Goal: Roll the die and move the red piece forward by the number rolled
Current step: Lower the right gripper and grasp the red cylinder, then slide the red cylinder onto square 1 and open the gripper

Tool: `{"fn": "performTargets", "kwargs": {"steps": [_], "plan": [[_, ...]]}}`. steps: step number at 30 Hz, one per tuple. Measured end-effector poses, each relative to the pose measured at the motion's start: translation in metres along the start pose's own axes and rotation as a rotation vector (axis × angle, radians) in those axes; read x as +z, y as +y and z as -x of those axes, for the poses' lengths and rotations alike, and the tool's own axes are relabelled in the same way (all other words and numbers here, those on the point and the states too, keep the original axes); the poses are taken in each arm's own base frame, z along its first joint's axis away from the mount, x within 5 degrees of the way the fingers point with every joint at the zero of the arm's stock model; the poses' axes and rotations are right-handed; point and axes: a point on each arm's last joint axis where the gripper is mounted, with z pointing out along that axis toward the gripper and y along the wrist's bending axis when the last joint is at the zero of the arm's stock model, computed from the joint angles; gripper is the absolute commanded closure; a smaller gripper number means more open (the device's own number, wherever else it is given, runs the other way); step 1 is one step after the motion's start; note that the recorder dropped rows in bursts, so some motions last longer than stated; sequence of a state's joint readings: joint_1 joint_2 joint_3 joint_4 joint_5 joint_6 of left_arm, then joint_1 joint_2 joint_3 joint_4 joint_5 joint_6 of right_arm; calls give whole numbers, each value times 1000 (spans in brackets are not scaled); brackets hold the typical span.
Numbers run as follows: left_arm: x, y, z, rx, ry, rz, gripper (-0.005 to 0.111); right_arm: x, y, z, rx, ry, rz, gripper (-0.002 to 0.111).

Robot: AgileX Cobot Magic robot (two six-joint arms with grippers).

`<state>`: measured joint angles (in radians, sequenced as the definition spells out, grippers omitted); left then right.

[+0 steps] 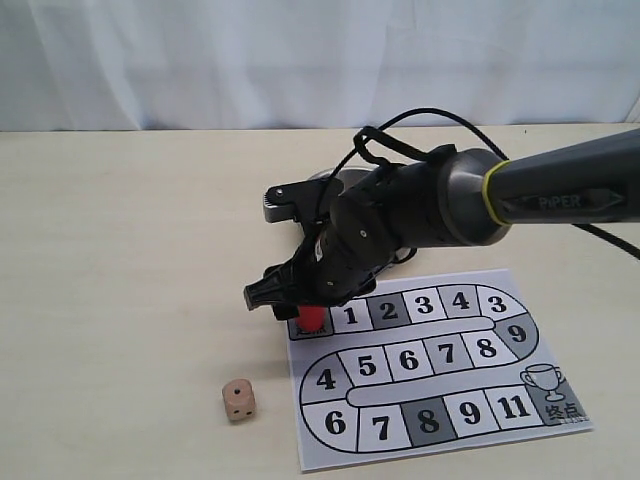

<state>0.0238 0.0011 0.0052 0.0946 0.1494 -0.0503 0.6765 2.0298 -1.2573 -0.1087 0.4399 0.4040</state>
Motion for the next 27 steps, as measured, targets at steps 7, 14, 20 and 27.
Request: {"fn": "performTargets", "kwargs": {"steps": [7, 14, 20, 27], "plan": [[0, 0, 0, 0, 0, 0, 107, 1, 0, 0, 0, 2, 0, 86], [0, 0, 0, 0, 0, 0, 107, -1, -1, 0, -13, 5, -10, 104], [0, 0, 0, 0, 0, 0, 107, -29, -7, 3, -83, 30, -79, 104], [0, 0, 0, 0, 0, 0, 107, -33, -22, 5, -53, 43, -147, 104]]}}
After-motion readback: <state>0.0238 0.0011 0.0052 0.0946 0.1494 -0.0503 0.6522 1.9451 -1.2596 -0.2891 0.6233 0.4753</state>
